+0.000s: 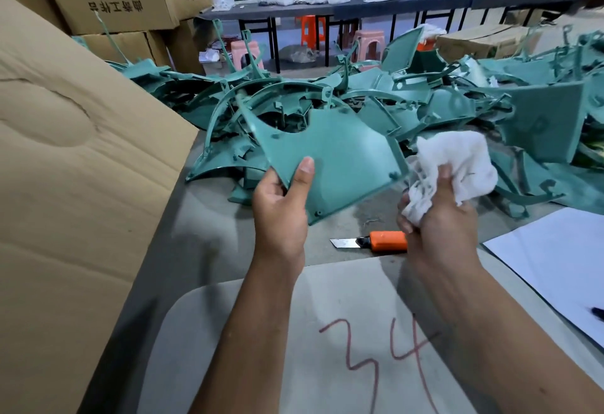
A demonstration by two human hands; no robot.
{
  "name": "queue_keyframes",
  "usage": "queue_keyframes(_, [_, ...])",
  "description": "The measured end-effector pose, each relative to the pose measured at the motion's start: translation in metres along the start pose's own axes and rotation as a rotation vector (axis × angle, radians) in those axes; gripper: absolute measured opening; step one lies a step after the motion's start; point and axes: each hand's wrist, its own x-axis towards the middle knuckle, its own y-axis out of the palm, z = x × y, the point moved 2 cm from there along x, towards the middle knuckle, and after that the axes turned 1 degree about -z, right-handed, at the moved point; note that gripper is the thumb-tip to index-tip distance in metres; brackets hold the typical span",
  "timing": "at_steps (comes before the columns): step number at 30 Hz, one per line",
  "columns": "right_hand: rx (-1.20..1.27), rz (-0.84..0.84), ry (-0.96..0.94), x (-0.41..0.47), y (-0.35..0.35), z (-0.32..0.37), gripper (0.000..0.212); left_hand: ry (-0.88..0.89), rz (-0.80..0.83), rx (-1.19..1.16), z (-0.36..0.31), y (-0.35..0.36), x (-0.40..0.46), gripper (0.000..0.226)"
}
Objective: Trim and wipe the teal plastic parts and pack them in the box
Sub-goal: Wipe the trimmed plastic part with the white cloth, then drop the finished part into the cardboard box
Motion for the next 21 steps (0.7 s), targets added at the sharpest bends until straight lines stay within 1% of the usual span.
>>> queue_keyframes(2, [0.019, 0.083, -0.010, 0.004, 0.000, 0.001, 0.032, 0.022, -0.084, -0.058, -0.002, -0.003, 0.002, 0.016])
queue_keyframes(3, [-0.002, 0.159, -0.018, 0.002, 0.001, 0.000, 0.036, 0.027, -0.094, -0.067, -0.002, -0.004, 0.004, 0.018])
queue_keyframes(5, [-0.177, 0.334, -0.057, -0.005, 0.005, -0.008, 0.044, 0.023, -0.074, -0.053, 0.002, -0.002, 0.002, 0.023])
queue_keyframes(6, [-0.290, 0.417, -0.084, -0.009, 0.006, -0.013, 0.041, 0.017, -0.049, -0.032, 0.004, 0.002, 0.000, 0.026])
queue_keyframes(7, [-0.363, 0.488, -0.105, -0.015, 0.009, -0.016, 0.032, 0.013, -0.019, -0.008, 0.006, 0.006, -0.003, 0.030])
queue_keyframes(9, [-0.374, 0.557, -0.084, -0.019, 0.011, -0.018, 0.009, 0.024, 0.035, 0.035, 0.010, 0.011, -0.007, 0.031])
queue_keyframes(11, [-0.329, 0.563, -0.060, -0.014, 0.007, -0.016, 0.010, 0.032, 0.101, 0.062, 0.011, 0.013, -0.007, 0.029])
queue_keyframes(13, [-0.297, 0.556, -0.056, -0.010, 0.003, -0.012, 0.006, 0.035, 0.195, 0.081, 0.007, 0.014, -0.007, 0.028])
queue_keyframes(15, [-0.321, 0.482, -0.069, -0.004, 0.001, -0.008, 0.026, 0.045, 0.290, 0.068, 0.002, 0.014, -0.007, 0.029])
queue_keyframes(16, [-0.324, 0.435, -0.087, 0.001, -0.001, -0.006, 0.032, 0.035, 0.327, 0.054, 0.000, 0.014, -0.008, 0.029])
queue_keyframes(19, [-0.330, 0.302, -0.171, 0.009, -0.006, -0.002, 0.045, 0.017, 0.396, 0.096, -0.002, 0.009, -0.008, 0.026])
queue_keyframes(21, [-0.303, 0.230, -0.192, 0.005, -0.004, -0.003, 0.046, 0.018, 0.404, 0.141, -0.005, 0.003, -0.006, 0.025])
